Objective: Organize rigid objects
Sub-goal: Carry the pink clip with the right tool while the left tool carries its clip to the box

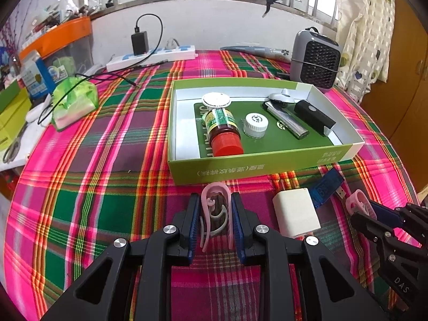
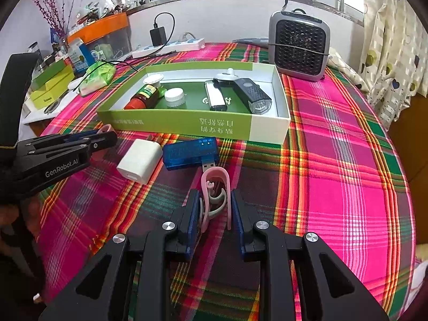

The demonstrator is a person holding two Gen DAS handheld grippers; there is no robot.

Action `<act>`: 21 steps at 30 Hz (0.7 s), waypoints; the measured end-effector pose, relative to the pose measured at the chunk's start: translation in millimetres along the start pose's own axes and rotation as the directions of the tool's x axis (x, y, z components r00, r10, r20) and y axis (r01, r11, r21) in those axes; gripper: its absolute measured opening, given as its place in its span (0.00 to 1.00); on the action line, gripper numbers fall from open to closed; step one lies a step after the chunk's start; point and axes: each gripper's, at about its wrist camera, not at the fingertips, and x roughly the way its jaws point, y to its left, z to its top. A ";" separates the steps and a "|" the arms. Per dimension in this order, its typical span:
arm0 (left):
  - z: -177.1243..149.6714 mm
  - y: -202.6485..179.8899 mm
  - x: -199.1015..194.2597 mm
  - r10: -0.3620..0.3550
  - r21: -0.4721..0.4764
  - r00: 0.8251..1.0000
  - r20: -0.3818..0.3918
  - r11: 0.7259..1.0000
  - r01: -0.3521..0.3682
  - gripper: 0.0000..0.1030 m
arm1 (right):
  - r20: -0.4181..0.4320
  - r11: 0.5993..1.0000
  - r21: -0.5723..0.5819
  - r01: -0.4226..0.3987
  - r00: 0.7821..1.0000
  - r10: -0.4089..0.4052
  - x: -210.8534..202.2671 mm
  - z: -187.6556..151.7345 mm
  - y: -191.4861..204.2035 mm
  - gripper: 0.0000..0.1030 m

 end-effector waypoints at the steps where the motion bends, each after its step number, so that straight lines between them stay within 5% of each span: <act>1: -0.4 0.2 -1.0 0.000 0.000 1.000 0.001 1.000 0.000 0.21 | 0.002 1.000 0.000 -0.001 1.000 0.001 -0.8 0.4 -0.2 0.24; 21: 12.7 -0.6 -30.1 -0.029 0.012 0.997 0.068 1.000 0.028 0.21 | 0.060 1.000 -0.007 -0.010 0.998 0.010 -17.5 16.3 1.5 0.24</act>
